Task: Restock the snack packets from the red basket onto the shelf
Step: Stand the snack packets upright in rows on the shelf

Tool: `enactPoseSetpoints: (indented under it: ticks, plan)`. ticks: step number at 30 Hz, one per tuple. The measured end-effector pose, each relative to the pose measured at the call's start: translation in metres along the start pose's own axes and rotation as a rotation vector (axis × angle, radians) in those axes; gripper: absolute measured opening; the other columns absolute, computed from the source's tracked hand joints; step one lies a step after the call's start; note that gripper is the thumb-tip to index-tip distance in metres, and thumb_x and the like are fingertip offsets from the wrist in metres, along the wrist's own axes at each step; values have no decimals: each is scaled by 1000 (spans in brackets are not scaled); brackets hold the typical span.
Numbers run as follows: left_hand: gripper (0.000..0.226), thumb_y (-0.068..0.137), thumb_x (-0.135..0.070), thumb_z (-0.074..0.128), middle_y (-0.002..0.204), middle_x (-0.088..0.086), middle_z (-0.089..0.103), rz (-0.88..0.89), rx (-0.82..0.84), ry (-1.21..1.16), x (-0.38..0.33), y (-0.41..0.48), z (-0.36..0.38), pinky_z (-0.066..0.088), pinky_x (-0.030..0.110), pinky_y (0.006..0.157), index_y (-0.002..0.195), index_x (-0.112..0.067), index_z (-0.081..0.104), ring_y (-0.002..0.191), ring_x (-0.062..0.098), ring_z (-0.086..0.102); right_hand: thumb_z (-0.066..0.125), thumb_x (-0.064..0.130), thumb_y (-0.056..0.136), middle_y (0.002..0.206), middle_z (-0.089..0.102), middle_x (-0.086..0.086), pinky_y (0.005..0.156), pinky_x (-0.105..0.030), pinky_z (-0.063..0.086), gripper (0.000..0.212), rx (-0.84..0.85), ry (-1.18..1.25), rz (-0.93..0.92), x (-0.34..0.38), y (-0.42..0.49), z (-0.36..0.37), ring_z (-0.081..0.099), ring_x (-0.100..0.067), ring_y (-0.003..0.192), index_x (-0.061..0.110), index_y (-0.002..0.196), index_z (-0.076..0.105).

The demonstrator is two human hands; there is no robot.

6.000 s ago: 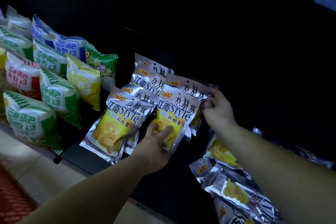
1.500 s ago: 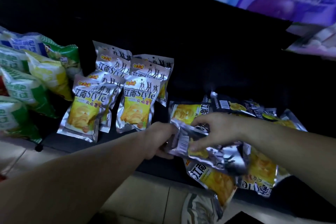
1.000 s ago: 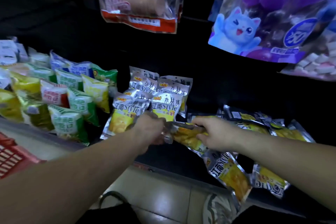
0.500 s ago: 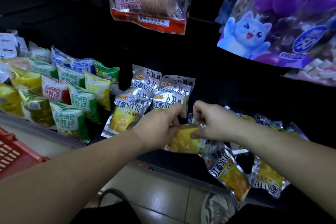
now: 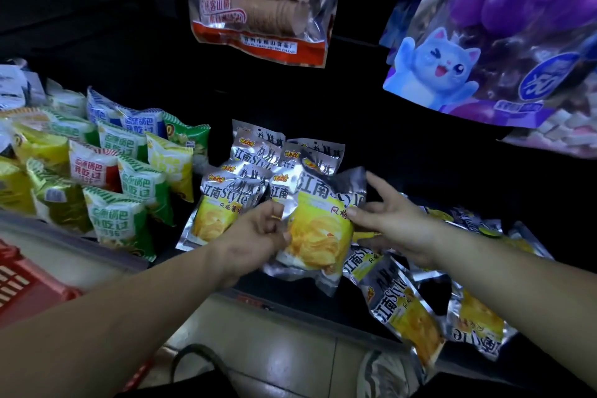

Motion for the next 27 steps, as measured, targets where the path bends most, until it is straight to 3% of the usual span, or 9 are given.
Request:
enactPoseSetpoints:
  ticks: [2,6,9,11,14,16,19,23,27]
  plan:
    - [27,89,2,68,103,30,69,-35,22,-5,3,0,7,55,60,87,114,-4,60,86,35,67,75,11,91,110,72,-12,91,-48,61,92,-15,84,-69,7,1,11,74,-27,103,52,155,23]
    - [13,89,1,73,79,1,74,-46,-110,-205,-8,2,11,57,33,68,95,-9,68,74,20,69,73,20,95,102,61,-7,79,-25,52,86,-36,-236,-194,12,-4,19,63,-19,89,59,153,23]
    - [14,90,-7,75,85,12,71,-39,-246,-331,-17,9,-1,47,44,73,99,-3,66,76,28,61,73,28,95,109,57,-1,78,-26,52,70,-10,-324,-205,7,-5,20,61,-15,86,60,145,37]
    - [9,92,-6,73,80,11,70,-46,-265,-288,-22,11,-6,46,45,71,89,-9,65,77,28,60,73,28,95,101,50,-1,71,-25,49,53,9,-333,-244,8,-6,23,54,-14,78,55,135,51]
    - [30,93,-6,72,75,8,65,-97,-225,-367,-25,12,-10,49,45,74,70,-18,56,75,26,60,74,23,94,93,44,-3,68,-24,46,36,11,-325,-291,8,-5,24,49,-15,74,47,118,62]
    - [30,95,-11,70,70,5,64,-107,-179,-396,-26,10,-10,51,48,78,73,-18,53,64,22,62,76,22,92,95,46,-8,70,-28,50,32,22,-300,-293,7,-7,22,55,-20,74,45,111,64]
    - [27,96,-10,70,71,8,60,-60,-283,-335,-23,10,-19,54,47,72,78,-17,50,46,14,54,76,22,92,102,60,-12,74,-39,58,28,36,-247,-268,6,-6,18,71,-28,86,44,107,67]
    - [14,96,-6,69,70,10,63,44,-401,-247,-23,12,-30,49,46,67,91,-14,59,56,23,54,71,17,96,94,67,-5,64,-30,52,23,-8,-215,-249,6,-6,18,66,-17,76,37,107,66]
    - [12,98,-11,69,70,-2,63,71,-305,-171,-28,14,-25,50,38,63,103,-17,59,63,17,54,77,17,90,110,63,-9,77,-46,59,25,-77,-261,-261,4,-4,17,65,-24,87,37,91,61]
Point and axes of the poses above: each hand's wrist, its own y-axis towards the middle knuckle, its own z-axis out of the palm, x = y × z, the point moved 5 cm from there along y, towards the middle knuckle
